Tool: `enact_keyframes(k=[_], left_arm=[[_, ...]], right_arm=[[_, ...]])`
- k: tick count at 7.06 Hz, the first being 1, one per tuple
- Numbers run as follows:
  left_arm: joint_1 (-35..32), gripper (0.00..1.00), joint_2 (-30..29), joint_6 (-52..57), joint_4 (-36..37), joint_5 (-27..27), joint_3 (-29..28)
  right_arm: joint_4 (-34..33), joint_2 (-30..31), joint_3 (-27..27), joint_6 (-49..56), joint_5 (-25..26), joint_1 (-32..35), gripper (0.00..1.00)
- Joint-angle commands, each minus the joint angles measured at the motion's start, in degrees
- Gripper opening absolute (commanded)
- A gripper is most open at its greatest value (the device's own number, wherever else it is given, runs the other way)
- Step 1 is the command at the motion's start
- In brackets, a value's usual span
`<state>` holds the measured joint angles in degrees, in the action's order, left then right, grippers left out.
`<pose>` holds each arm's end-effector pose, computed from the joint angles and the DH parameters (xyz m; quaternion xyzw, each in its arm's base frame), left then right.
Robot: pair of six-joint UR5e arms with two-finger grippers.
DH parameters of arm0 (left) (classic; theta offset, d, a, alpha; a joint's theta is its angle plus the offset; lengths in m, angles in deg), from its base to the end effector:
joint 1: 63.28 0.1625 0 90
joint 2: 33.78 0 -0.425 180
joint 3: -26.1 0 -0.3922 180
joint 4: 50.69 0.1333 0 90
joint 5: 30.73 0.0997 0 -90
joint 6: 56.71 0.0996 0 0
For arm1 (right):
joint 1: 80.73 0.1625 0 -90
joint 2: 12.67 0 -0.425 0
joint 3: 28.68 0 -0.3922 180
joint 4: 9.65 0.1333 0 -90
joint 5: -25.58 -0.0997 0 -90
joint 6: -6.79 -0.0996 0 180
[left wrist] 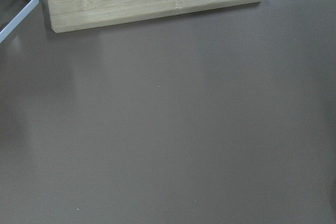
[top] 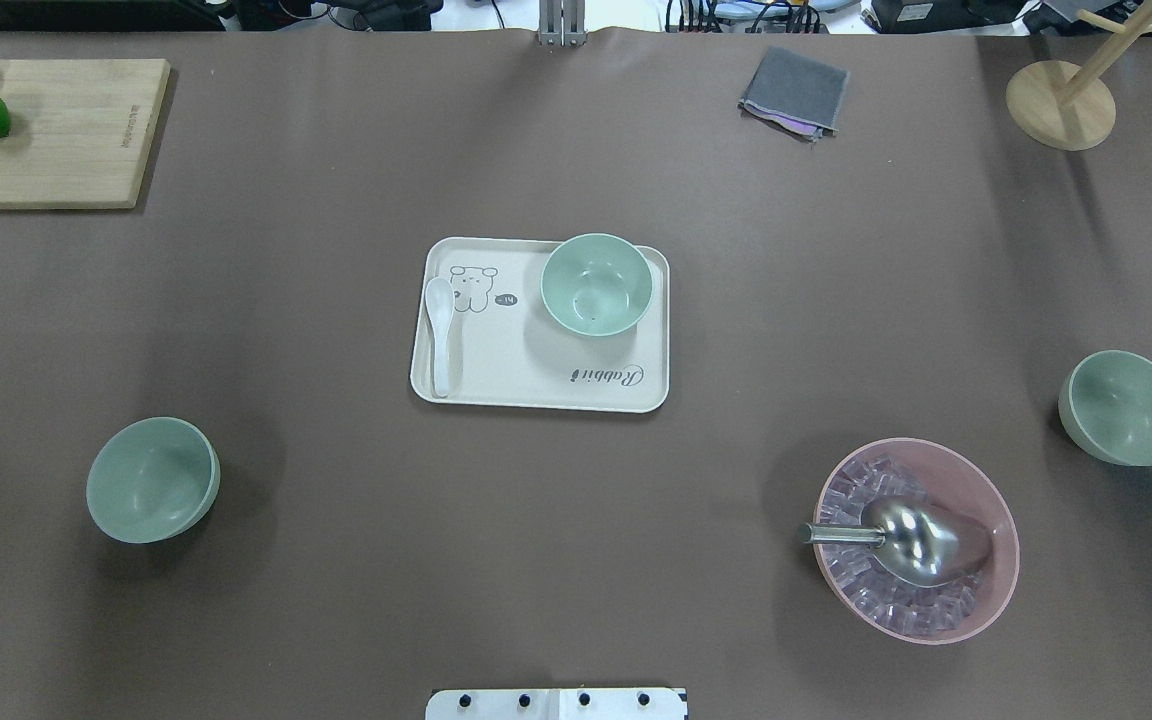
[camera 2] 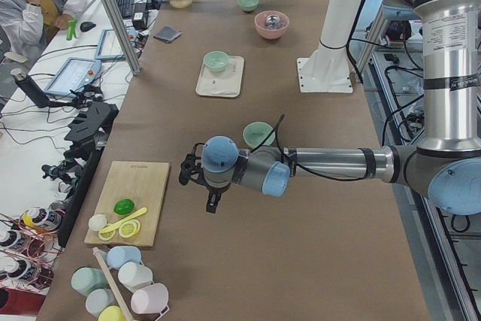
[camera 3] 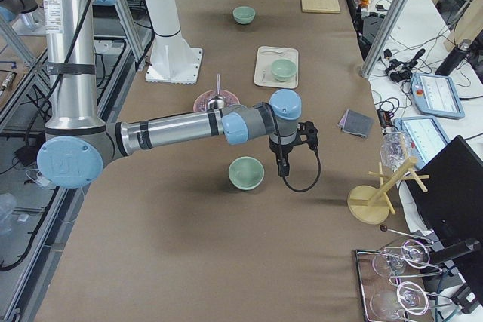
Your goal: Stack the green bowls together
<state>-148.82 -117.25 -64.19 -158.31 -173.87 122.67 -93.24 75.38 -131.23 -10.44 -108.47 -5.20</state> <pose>-0.0179 -0.4598 0.6112 0.0906 0.4539 0.0453 0.8853 -0.0661 -0.5126 0.5203 0.0611 -0.4007 -0.0461 0.9130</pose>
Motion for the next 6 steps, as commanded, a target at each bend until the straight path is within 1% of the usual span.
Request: enact_keyframes(k=[1,2,3,4,5,6], left_arm=[[6.92,0.98,-3.36,-13.92,-0.14,0.66,2.47],[9.05,0.98,-4.58,-19.10,-0.14,0.76,3.09],[12.55,0.97,-5.90,-25.33,-0.14,0.93,4.49],[17.81,0.97,-5.91,-31.40,-0.14,3.46,7.29],[21.86,0.97,-5.56,-33.55,-0.23,7.57,9.67],[24.43,0.97,-5.39,-34.96,-0.84,8.57,9.78]], right_arm=[[0.01,-6.28,-0.89,-12.25,2.29,-6.42,1.00],[0.01,-8.75,-1.07,-17.09,4.13,-9.67,1.00],[0.01,-8.94,-1.15,-18.45,6.24,-11.96,1.00],[-0.17,-7.82,-1.16,-18.46,8.26,-12.51,1.00],[0.01,-3.98,-1.24,-17.94,8.37,-12.51,1.00],[0.01,-1.68,-1.24,-17.58,8.45,-12.43,1.00]])
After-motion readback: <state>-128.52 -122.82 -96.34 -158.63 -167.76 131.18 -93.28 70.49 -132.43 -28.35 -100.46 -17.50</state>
